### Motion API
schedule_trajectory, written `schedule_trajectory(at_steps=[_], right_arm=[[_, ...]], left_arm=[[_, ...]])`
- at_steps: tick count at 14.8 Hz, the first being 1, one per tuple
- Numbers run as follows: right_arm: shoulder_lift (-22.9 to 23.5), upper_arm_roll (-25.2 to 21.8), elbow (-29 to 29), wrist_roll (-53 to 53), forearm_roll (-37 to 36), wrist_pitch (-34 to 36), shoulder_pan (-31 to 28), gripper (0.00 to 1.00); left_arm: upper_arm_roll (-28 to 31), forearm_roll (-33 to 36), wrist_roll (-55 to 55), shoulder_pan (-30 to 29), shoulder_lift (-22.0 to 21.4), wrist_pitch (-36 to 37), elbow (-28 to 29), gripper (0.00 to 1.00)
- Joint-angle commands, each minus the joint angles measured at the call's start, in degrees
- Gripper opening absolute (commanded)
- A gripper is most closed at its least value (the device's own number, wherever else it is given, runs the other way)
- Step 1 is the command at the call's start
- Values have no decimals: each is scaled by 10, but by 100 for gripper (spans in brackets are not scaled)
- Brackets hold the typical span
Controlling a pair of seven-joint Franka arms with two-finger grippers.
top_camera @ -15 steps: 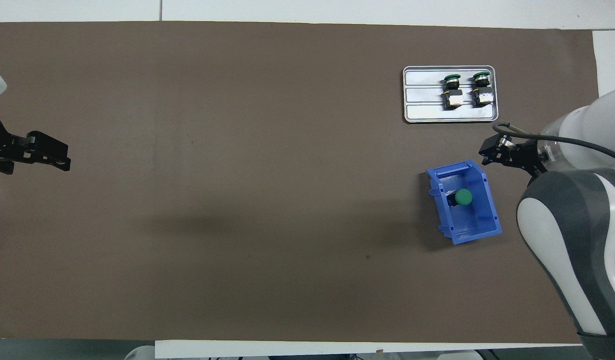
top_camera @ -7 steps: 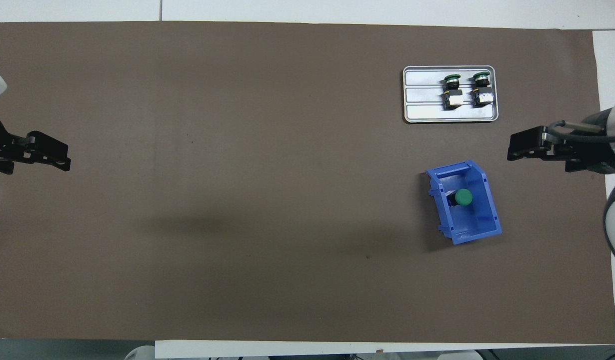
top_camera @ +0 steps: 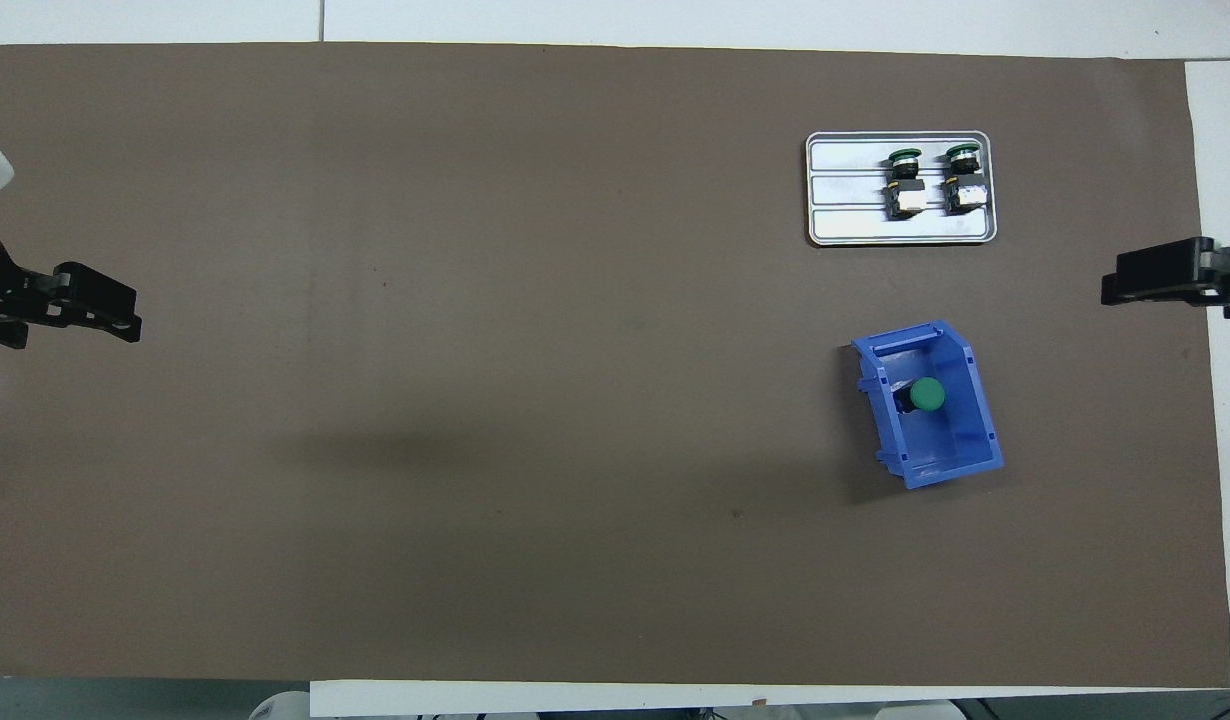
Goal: Place and press button with both arms
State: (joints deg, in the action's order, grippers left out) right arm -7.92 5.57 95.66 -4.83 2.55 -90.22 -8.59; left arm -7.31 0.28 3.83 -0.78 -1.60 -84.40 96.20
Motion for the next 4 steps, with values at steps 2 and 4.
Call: schedule_trajectory(at_steps=[2,4], right_arm=[[2,-8,-8,4,10,14,-1,98],[1,-15,-7,5,10,16,-2,98]], left_arm=[[2,1,-4,-1,-18,-12,21,100],[2,1,-3,-2,-18,-12,21,100]])
